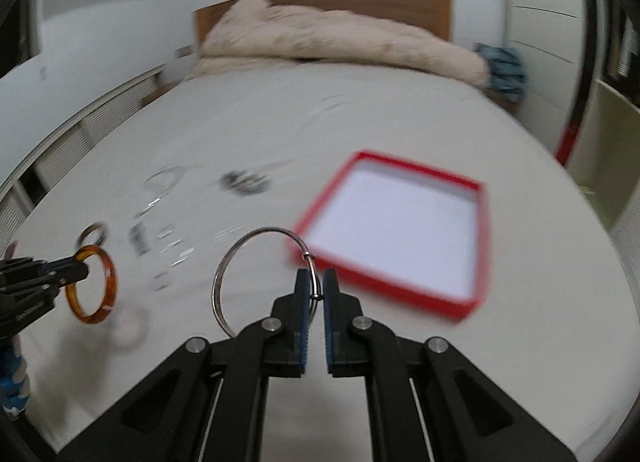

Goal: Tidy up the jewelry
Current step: 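Grasp the amber bangle with the left tool while the right tool grasps a silver hoop bangle, then lower both bangles into the red box and open both tools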

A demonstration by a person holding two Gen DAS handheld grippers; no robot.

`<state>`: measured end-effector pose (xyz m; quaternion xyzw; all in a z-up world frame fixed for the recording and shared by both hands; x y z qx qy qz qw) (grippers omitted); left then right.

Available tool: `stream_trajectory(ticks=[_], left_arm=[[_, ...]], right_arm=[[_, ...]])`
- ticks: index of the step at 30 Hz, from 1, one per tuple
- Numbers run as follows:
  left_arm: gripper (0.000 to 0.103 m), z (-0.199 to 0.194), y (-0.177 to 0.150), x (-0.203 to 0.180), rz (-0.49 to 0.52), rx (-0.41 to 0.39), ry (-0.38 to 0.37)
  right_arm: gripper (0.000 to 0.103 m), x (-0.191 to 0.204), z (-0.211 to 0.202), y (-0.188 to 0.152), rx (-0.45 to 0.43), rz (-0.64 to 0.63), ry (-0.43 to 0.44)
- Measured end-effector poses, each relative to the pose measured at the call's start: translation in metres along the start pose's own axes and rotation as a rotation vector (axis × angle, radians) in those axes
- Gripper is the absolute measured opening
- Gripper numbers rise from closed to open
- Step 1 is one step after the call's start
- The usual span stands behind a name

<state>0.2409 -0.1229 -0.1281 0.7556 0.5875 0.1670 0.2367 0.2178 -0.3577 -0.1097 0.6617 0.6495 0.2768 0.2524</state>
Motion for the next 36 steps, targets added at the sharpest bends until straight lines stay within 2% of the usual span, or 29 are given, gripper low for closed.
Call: stream_trajectory(ticks=[4, 7, 9, 14, 20, 23, 27, 31, 34, 36], left_arm=[[0.01, 0.024, 0.05, -0.065, 0.053, -0.027, -0.063], [0.01, 0.057, 0.084, -0.115, 0.094, -0.012, -0.11], [0.01, 0.081, 0.098, -0.141, 0.121, 0.002, -0.111], [0.01, 0.139, 0.11, -0.178, 0.139, 0.081, -0.119], [0.009, 0.191, 0.092, -0.185, 0.164, 0.185, -0.024], [0.011, 0.19, 0.086, -0.189, 0.182, 0.199, 0.011], [0.013, 0.183, 0.071, -0.183, 0.102, 0.263, 0.043], [0.014, 0.171, 0.047, -0.181, 0.027, 0.311, 0.056], [0.014, 0.159, 0.023, -0.179, -0.042, 0.354, 0.035], [0.015, 0.152, 0.015, -0.18, -0.039, 0.353, 0.036]], right_arm=[[0.006, -0.057, 0.016, 0.024, -0.011, 0.042, -0.045], [0.006, -0.088, 0.04, 0.036, 0.004, 0.05, -0.058], [0.006, -0.097, 0.062, 0.038, 0.029, 0.043, -0.054], [0.006, -0.112, 0.111, 0.023, 0.114, 0.004, -0.046], [0.006, -0.119, 0.136, 0.001, 0.194, -0.058, -0.069], [0.006, -0.119, 0.136, -0.001, 0.207, -0.118, -0.087], [0.007, -0.124, 0.139, -0.002, 0.239, -0.167, -0.103], [0.007, -0.119, 0.136, -0.003, 0.268, -0.208, -0.074], [0.008, -0.111, 0.133, -0.005, 0.277, -0.223, -0.057], [0.013, -0.108, 0.125, -0.004, 0.258, -0.2, -0.032]])
Point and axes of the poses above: each gripper's, at about its wrist camera, not at the fingertips, and z roughly the way its jaws point, x to its left, y to its top, the point moved 9 cm from there along z, roughly the way its jaws point, and after that the axes turned 4 degrees about x, right-handed, at the moved point
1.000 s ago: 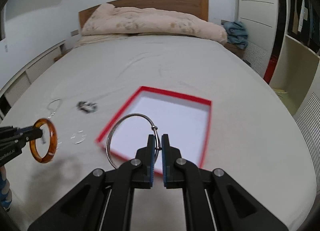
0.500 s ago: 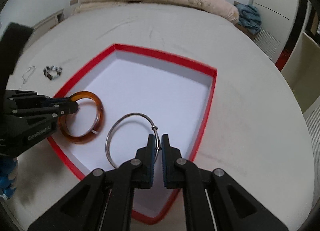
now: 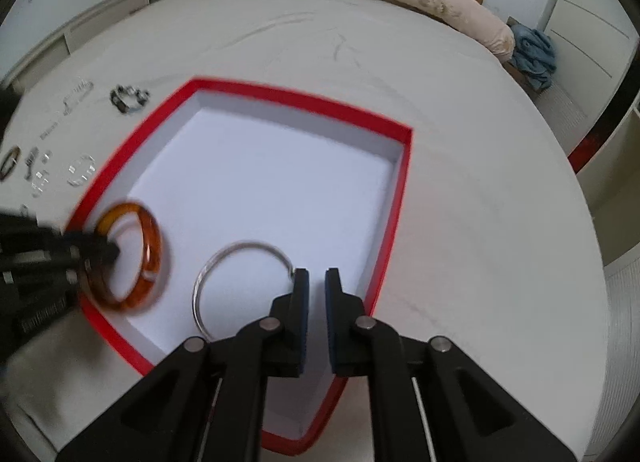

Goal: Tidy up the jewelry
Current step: 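Lower both bangles into the red box and open both tools, then withdraw both tools from the box toward the remaining jewelry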

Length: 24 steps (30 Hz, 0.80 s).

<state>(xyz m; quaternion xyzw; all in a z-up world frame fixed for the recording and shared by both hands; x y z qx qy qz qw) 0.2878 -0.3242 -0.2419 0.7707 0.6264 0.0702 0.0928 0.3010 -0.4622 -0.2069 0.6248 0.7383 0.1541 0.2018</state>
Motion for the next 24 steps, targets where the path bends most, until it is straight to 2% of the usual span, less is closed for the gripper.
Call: stream_trajectory(ticks=[2, 5, 9, 11, 14, 18, 19, 22, 24], left_arm=[[0.017, 0.0, -0.003, -0.001, 0.005, -0.011, 0.002], [0.019, 0.0, -0.003, -0.01, 0.018, -0.034, 0.007], [0.032, -0.006, 0.0, -0.014, 0.025, -0.081, -0.022], [0.037, -0.018, -0.01, -0.015, 0.031, -0.116, -0.038], [0.037, -0.048, -0.026, -0.017, 0.029, -0.171, -0.079], [0.037, -0.096, -0.042, -0.005, 0.051, -0.224, -0.086], [0.037, -0.11, -0.036, 0.008, 0.059, -0.222, -0.087], [0.038, -0.133, -0.056, 0.04, 0.06, -0.251, -0.044], [0.043, -0.146, -0.071, 0.065, 0.053, -0.265, -0.024]], right_arm=[[0.033, -0.001, -0.013, 0.001, -0.037, 0.034, 0.019], [0.034, -0.005, -0.038, -0.002, -0.091, 0.071, 0.015], [0.034, -0.019, -0.082, -0.019, -0.142, 0.156, -0.006], [0.035, -0.024, -0.104, -0.031, -0.162, 0.186, -0.016], [0.035, -0.023, -0.132, -0.051, -0.174, 0.224, -0.021], [0.036, 0.001, -0.163, -0.077, -0.191, 0.243, 0.008], [0.036, 0.008, -0.169, -0.081, -0.196, 0.243, 0.017], [0.036, 0.039, -0.19, -0.093, -0.22, 0.236, 0.063], [0.036, 0.061, -0.201, -0.096, -0.232, 0.225, 0.086]])
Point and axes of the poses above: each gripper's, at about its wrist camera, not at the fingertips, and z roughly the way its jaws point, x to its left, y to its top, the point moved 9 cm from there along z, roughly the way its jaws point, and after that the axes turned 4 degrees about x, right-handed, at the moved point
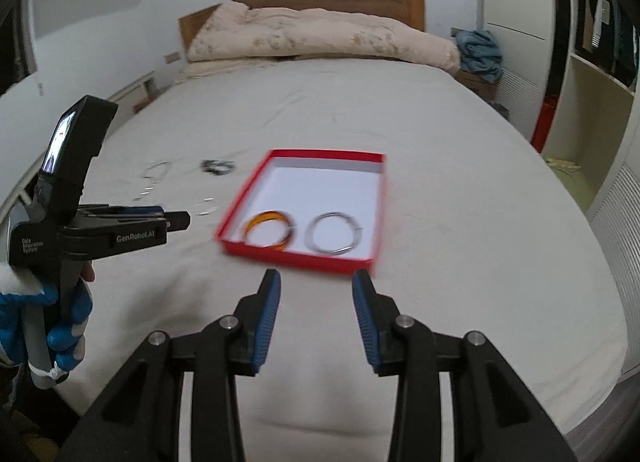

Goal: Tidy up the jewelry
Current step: 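Withdraw both tools from the box toward the remaining jewelry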

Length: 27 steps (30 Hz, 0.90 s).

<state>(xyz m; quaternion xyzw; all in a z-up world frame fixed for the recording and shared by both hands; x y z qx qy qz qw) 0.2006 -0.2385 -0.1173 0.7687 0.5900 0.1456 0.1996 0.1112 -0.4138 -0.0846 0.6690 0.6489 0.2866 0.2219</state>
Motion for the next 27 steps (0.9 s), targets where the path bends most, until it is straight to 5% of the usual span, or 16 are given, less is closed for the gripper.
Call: stream_trajectory(ticks=[14, 27], left_arm=[[0.048, -0.05, -0.101, 0.221, -0.214, -0.048, 0.199], [0.048, 0.011, -0.093, 0.341, -0.405, -0.013, 0.214]], right_arm=[[0.036, 0.153, -0.008, -0.004, -0.051, -0.085, 0.162], [0.035, 0.221, 0.118, 0.028, 0.069, -0.119, 0.23]])
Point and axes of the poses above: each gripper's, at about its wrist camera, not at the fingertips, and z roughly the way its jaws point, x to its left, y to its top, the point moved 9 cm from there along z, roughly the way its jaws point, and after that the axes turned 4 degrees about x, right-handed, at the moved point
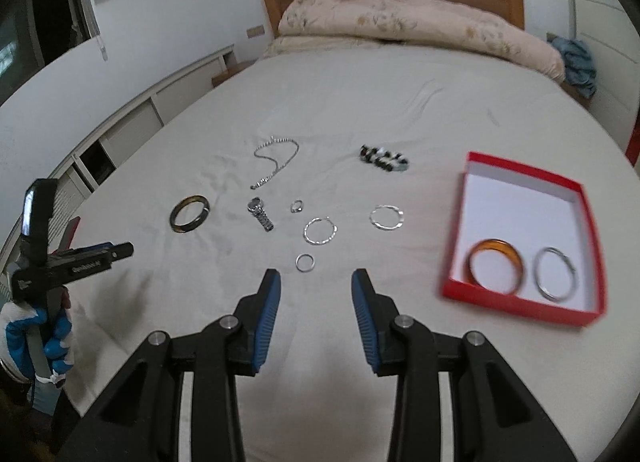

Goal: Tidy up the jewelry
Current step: 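Withdraw both tools from the box toward the remaining jewelry, then grasp the dark brown bangle with the left tool while the right tool grasps a twisted silver hoop earring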

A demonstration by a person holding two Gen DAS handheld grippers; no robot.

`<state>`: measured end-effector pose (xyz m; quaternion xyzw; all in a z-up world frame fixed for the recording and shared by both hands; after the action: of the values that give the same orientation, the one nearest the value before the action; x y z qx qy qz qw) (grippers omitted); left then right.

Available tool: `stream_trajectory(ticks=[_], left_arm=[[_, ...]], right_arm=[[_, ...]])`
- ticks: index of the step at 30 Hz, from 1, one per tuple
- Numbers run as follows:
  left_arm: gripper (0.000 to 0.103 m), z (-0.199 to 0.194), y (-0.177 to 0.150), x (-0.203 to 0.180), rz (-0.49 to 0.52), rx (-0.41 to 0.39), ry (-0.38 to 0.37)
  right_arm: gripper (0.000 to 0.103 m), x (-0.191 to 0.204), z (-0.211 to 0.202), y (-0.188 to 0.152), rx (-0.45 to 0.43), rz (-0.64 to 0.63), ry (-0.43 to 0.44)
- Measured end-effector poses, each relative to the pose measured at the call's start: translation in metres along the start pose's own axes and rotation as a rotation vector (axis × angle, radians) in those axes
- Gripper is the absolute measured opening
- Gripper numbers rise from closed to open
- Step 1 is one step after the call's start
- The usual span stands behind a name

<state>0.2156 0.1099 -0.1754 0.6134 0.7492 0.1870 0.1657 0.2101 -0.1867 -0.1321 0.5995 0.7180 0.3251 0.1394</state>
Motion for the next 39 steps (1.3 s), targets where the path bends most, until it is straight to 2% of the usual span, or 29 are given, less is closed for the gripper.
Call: stream_trajectory(ticks=[10, 14, 18, 21, 22, 23, 25, 31, 39], left_arm=[[0.045, 0.065, 0.048, 0.0, -0.011, 0.03, -0.027], [0.038, 0.086, 0.056, -0.001, 0.001, 0.052, -0.019], [0.036, 0.099, 0.061, -0.006, 0.038, 0.059, -0.008], [0.031, 0.102, 0.064, -0.009, 0.063, 0.056, 0.003], [0.029, 0.103, 0.064, -0.01, 0.072, 0.055, 0.008], [0.024, 0.103, 0.066, -0.012, 0.087, 0.052, 0.013], [0.011, 0.105, 0.067, -0.017, 0.111, 0.048, 0.023], [0.009, 0.09, 0.064, -0.018, 0.102, 0.031, 0.036], [0.008, 0.03, 0.052, -0.021, 0.117, -0.017, 0.055]], right_arm=[[0.034, -0.012, 0.089, 0.028, 0.07, 0.012, 0.005], [0.025, -0.017, 0.121, 0.03, 0.124, 0.002, 0.003], [0.022, -0.021, 0.148, 0.025, 0.178, -0.016, -0.011], [0.018, -0.02, 0.158, 0.026, 0.181, -0.036, -0.023], [0.014, -0.02, 0.16, 0.028, 0.179, -0.046, -0.028], [0.009, -0.018, 0.162, 0.029, 0.178, -0.06, -0.033], [0.005, -0.017, 0.166, 0.03, 0.182, -0.083, -0.042], [0.003, -0.015, 0.152, 0.035, 0.158, -0.098, -0.044], [0.003, -0.012, 0.084, 0.045, 0.063, -0.079, -0.035]])
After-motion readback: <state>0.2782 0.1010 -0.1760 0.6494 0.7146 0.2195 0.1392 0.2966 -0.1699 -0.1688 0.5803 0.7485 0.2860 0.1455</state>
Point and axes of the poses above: each gripper's, at about its wrist camera, not at the fingertips, and z roughly the way its jaws point, x to its left, y to its top, the point moved 9 cm from there along z, roughly the way its jaws point, and after that the axes turned 4 degrees about x, right-handed, at the moved point
